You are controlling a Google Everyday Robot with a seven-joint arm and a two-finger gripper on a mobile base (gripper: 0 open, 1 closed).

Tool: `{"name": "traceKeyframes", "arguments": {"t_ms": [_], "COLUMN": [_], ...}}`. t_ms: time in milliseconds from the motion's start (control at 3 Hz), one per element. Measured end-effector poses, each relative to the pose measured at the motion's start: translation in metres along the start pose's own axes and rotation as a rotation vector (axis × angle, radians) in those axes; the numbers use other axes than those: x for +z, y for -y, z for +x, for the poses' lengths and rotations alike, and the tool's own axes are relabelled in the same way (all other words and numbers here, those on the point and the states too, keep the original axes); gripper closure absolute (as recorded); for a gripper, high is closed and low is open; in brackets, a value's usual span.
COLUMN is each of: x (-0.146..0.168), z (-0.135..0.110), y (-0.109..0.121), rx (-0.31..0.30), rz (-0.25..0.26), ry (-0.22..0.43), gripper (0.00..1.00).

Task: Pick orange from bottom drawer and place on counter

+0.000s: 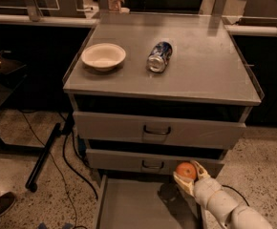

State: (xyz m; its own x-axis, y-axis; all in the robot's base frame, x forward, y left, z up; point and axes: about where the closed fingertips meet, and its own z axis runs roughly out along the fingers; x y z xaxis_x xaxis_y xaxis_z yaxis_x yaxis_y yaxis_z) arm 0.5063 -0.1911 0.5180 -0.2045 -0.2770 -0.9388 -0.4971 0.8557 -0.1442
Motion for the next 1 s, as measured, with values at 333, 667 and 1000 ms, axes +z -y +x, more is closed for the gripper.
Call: {"name": "traceKeyframes", "arguments": {"t_ms": [333, 667, 1000], "x": [-0.007, -0.029, -0.067], "z": [-0.014, -0.053, -0.120], "y": [0.008, 0.028, 0.057], "rx": [-0.016, -0.062, -0.165], "rz": [0.016, 0.071, 0.168], "ry": [0.007, 0.031, 0.088], "gripper": [1.00, 1.00, 1.00]}}
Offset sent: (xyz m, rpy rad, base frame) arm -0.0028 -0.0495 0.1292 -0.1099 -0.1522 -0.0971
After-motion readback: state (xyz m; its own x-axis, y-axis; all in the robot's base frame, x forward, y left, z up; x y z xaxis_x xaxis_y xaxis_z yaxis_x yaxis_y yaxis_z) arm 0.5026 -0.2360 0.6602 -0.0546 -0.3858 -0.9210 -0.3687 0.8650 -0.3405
